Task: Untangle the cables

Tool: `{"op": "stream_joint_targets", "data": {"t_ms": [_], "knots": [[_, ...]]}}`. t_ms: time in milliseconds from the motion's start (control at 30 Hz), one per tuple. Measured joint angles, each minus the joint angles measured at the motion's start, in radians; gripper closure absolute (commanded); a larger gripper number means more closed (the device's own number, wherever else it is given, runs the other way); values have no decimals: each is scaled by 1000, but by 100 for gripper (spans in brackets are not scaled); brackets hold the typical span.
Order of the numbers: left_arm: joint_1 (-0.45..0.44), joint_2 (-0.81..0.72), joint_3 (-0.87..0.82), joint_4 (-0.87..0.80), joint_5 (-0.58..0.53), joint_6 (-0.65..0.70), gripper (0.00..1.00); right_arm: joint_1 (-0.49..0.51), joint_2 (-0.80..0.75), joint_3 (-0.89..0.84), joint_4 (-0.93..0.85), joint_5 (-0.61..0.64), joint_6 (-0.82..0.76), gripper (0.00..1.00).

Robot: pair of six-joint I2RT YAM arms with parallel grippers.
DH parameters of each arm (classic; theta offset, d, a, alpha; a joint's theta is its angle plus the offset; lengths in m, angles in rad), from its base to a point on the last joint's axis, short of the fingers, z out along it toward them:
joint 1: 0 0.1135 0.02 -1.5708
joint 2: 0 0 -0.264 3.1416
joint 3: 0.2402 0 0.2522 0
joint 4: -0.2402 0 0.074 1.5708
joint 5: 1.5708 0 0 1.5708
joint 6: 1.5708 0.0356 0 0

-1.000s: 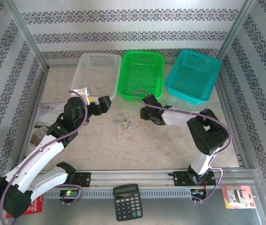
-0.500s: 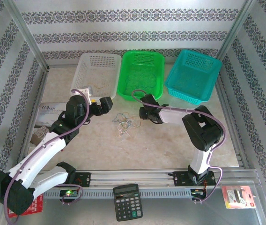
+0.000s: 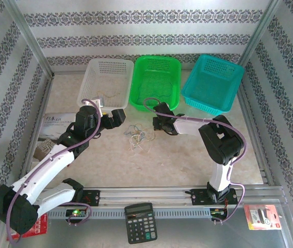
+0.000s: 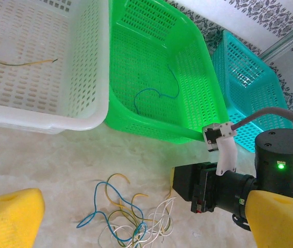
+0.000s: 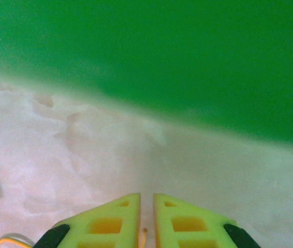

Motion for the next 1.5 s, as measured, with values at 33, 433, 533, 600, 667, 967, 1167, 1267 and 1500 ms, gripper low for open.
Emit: {"op": "stream_joint_targets", "data": {"t_ms": [33,433,533,600,667,967,1167,1267,1500], "knots": [[0,2,0,0,0,-2,0,0,0,0,1,-2,-2,93],[6,9,-20,8,25,-5,0,0,-87,-44,-8,-29,-5,100],[6,10,-30,21,37,-3,0,0,-172,-45,-17,-35,-9,100],[6,15,-35,28,52,3,0,0,-233,-44,-20,-43,-12,100],[6,24,-40,44,69,14,0,0,-280,-39,-24,-55,-13,100],[6,82,-68,149,216,82,4,0,-410,-15,-39,-149,-8,100],[6,134,-75,244,328,122,14,2,-481,8,-39,-229,-4,100],[6,170,-75,296,379,130,17,11,-503,26,-38,-259,-3,100],[5,254,-63,383,467,132,21,47,-520,50,-41,-296,-4,100]]}}
